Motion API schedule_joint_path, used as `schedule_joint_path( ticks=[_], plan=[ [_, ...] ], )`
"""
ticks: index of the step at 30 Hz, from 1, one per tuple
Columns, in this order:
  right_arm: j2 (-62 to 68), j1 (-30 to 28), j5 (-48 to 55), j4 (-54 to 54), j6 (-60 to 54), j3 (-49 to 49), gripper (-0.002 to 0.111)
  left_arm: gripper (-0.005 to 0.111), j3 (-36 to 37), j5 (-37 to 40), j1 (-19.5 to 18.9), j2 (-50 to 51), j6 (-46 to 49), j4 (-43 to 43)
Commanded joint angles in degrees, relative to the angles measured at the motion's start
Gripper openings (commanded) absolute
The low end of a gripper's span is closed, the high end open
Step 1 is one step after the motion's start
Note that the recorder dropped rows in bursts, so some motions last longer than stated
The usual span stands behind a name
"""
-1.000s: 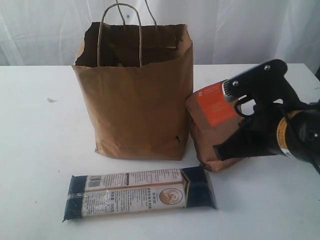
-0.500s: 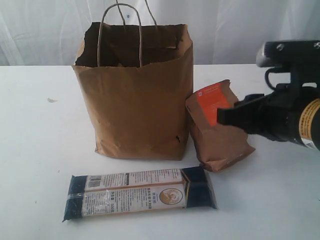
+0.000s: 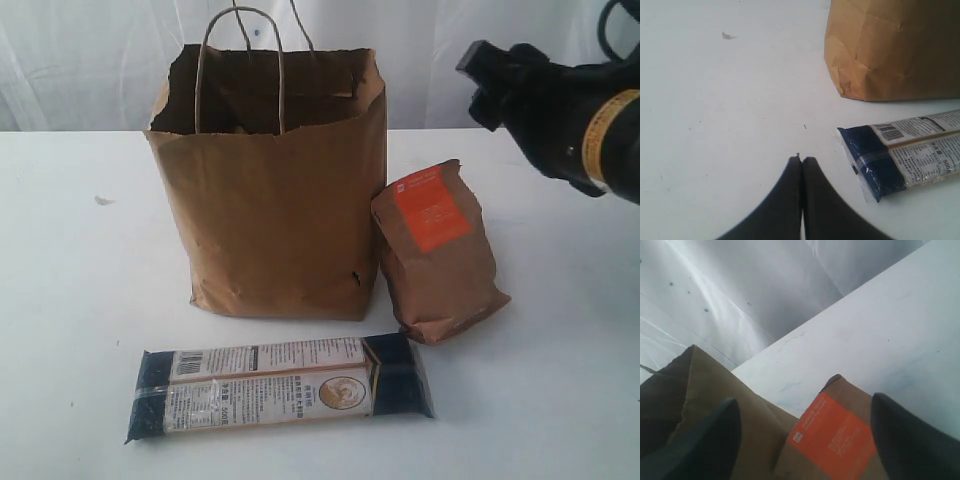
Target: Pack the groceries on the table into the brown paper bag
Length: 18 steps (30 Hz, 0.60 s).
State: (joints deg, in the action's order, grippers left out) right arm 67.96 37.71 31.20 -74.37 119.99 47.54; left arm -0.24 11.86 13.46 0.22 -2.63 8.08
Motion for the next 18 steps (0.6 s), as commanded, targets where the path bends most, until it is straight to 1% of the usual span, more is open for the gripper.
schedule_joint_path(
  ticks=[1,4,9,15,18],
  plan=[
    [6.0,-0.1,1.5,0.4,0.6,3.5,0.068,0.000,0.2,0.0,-0.1,-0.2,0.0,0.4],
    [10.4,-0.2,1.5,0.4,0.6,5.9,0.068,0.000,0.2,0.0,-0.1,-0.2,0.0,0.4],
    [16.3,-3.0,0.8,5.3,0.6,9.4,0.068,0.000,0.2,0.0,-0.1,-0.2,0.0,0.4],
    [21.2,-6.4,-3.5,7.1,0.6,11.8,0.068,0.000,0.2,0.0,-0.1,-0.2,0.0,0.4],
    [22.8,-7.1,-6.1,7.9,0.6,12.5,0.068,0.000,0.2,0.0,-0.1,-0.2,0.0,0.4]
  ],
)
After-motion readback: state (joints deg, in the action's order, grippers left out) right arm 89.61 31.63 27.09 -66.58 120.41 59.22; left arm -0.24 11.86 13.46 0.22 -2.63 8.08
